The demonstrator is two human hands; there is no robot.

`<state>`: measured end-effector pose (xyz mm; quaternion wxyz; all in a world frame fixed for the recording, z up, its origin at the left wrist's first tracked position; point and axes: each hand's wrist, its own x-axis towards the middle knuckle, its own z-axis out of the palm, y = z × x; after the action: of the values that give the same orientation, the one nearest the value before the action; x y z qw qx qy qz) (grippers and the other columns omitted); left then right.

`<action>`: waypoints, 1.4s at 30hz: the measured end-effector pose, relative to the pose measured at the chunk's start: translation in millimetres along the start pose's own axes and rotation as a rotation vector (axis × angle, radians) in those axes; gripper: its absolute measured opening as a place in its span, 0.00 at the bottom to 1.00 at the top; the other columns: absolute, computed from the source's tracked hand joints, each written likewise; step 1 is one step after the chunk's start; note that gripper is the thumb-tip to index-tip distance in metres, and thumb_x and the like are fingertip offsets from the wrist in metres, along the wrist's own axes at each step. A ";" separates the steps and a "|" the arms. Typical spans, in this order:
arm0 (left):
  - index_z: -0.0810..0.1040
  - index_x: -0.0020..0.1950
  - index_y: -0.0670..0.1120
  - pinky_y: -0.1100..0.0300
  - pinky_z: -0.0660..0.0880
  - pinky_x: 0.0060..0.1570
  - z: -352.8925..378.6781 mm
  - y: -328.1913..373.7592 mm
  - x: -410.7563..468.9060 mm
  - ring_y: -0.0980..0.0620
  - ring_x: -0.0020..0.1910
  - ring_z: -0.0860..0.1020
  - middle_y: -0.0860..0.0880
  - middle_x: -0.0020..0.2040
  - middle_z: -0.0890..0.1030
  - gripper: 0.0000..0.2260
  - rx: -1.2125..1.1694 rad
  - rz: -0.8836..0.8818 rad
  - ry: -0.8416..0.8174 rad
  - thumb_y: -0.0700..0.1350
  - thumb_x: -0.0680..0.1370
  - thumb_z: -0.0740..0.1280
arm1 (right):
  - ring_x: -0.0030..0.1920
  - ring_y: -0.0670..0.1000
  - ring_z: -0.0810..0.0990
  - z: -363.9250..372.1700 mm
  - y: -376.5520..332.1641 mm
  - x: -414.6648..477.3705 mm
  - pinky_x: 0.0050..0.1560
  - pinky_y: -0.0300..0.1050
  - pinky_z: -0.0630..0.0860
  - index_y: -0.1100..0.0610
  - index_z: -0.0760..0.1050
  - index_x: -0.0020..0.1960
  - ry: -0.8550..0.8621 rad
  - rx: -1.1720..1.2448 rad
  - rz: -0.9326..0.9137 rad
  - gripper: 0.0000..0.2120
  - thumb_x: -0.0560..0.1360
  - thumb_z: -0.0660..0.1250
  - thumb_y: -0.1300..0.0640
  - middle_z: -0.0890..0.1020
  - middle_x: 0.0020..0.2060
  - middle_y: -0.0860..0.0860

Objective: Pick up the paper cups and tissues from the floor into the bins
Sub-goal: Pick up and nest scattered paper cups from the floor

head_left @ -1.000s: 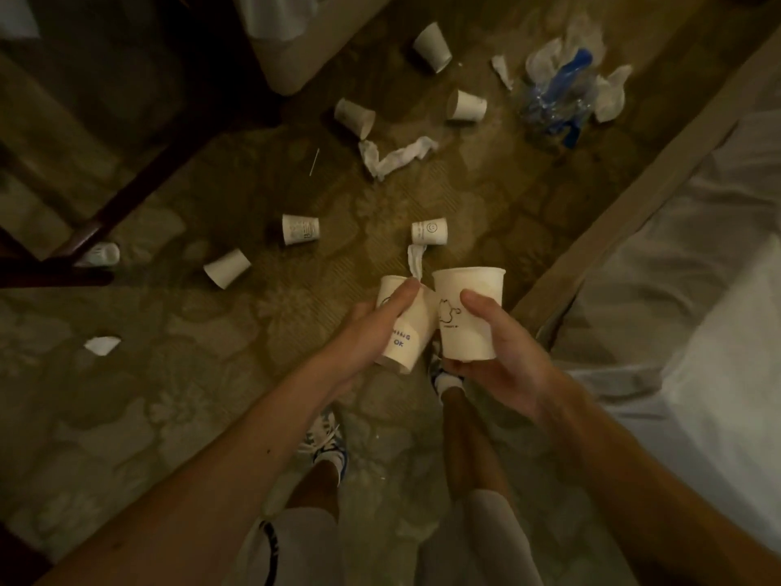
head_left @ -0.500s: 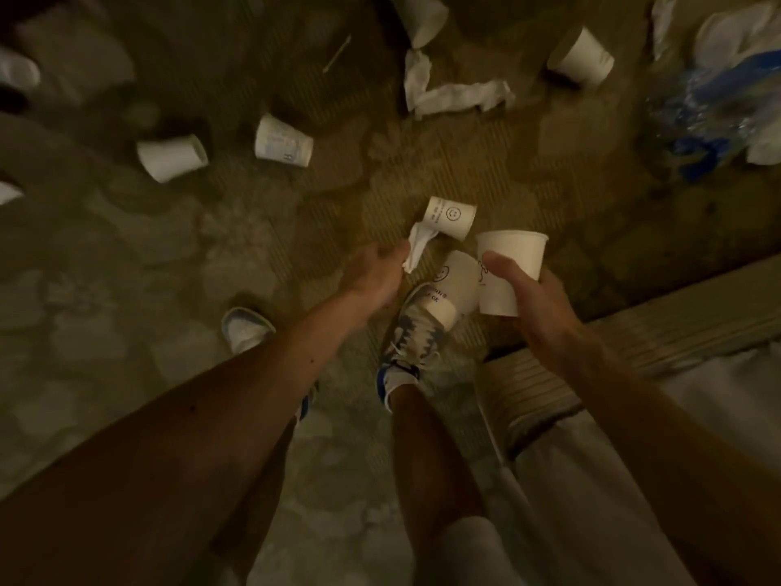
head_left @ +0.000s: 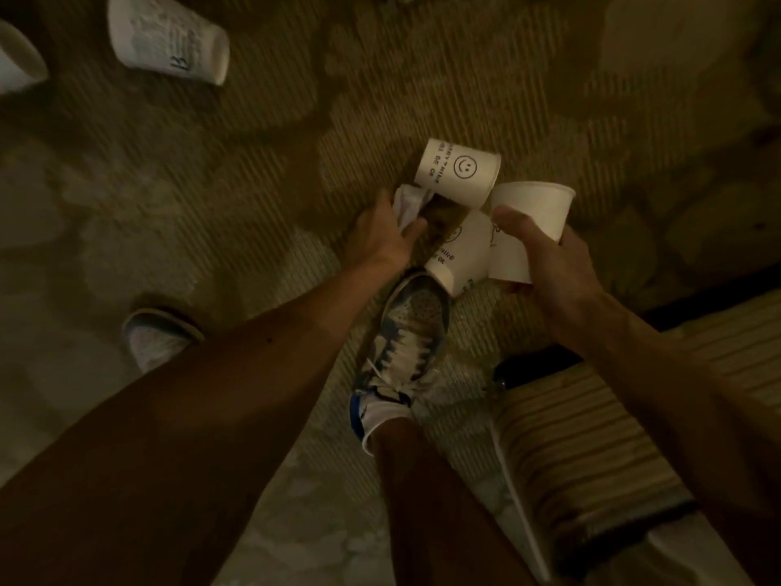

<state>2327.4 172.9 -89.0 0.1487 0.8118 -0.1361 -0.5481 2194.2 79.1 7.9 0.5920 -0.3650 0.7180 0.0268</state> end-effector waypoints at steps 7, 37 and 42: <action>0.78 0.57 0.44 0.58 0.71 0.47 17.7 -6.1 18.9 0.52 0.47 0.76 0.48 0.50 0.80 0.14 -0.084 -0.010 0.043 0.53 0.82 0.62 | 0.44 0.44 0.84 -14.6 0.8 18.6 0.34 0.40 0.79 0.50 0.75 0.61 0.006 -0.076 -0.020 0.21 0.71 0.73 0.46 0.83 0.48 0.47; 0.65 0.75 0.46 0.63 0.70 0.55 -31.3 40.5 49.2 0.49 0.66 0.72 0.47 0.73 0.70 0.27 -0.255 0.042 -0.196 0.61 0.82 0.57 | 0.44 0.42 0.85 2.1 -18.4 33.0 0.36 0.37 0.79 0.49 0.74 0.58 0.037 0.107 -0.130 0.16 0.73 0.73 0.50 0.84 0.48 0.47; 0.66 0.72 0.46 0.75 0.67 0.33 -38.2 29.1 29.0 0.59 0.47 0.73 0.54 0.55 0.74 0.24 -0.299 0.001 -0.202 0.60 0.83 0.56 | 0.45 0.46 0.85 11.5 -12.5 14.2 0.38 0.40 0.79 0.54 0.73 0.64 0.071 0.114 -0.111 0.23 0.72 0.73 0.48 0.84 0.49 0.48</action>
<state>2371.7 138.6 -88.6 0.2535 0.7213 -0.0679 -0.6409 2210.2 68.3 -2.9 0.5865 -0.3707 0.7176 -0.0598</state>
